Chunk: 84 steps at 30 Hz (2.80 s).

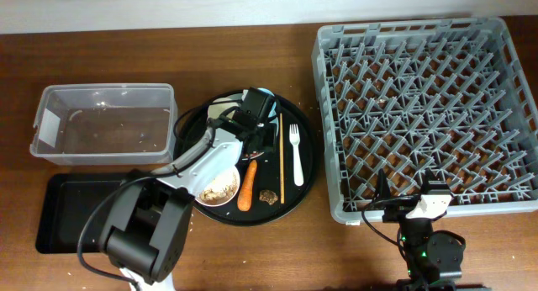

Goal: Sort waste into correct bins and load items into the dishwasher rack
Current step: 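Grasp the tissues with the left gripper and drop them in the clear bin, then move the left gripper back and grasp the red snack wrapper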

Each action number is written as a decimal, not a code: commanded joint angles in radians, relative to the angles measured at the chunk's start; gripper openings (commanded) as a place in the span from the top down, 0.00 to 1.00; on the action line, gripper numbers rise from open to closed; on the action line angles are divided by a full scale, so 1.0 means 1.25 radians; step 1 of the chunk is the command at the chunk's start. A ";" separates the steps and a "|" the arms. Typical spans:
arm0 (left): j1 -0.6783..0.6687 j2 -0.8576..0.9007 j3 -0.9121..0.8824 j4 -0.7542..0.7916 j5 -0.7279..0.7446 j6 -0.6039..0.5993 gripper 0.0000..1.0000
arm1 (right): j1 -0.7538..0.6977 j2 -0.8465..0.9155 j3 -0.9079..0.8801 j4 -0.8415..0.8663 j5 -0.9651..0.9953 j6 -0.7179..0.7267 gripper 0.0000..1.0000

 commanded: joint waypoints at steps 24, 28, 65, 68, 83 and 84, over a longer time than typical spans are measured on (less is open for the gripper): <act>0.084 -0.425 -0.008 -0.221 -0.042 -0.042 1.00 | 0.004 -0.006 -0.005 -0.004 0.009 0.004 0.01; 0.306 -0.461 -0.008 -0.233 -0.108 -0.042 1.00 | 0.004 -0.006 -0.005 -0.004 0.009 0.004 0.01; 0.071 -0.426 -0.009 -0.357 0.091 -0.014 0.43 | 0.004 -0.006 -0.005 -0.004 0.009 0.004 0.01; -0.022 -0.332 -0.009 -0.295 0.042 -0.020 0.43 | 0.004 -0.006 -0.005 -0.004 0.009 0.004 0.01; -0.028 -0.117 -0.012 -0.223 -0.091 0.255 0.44 | 0.004 -0.006 -0.005 -0.004 0.009 0.004 0.01; -0.029 -0.110 -0.015 -0.221 -0.089 0.241 0.44 | 0.004 -0.006 -0.005 -0.004 0.009 0.004 0.01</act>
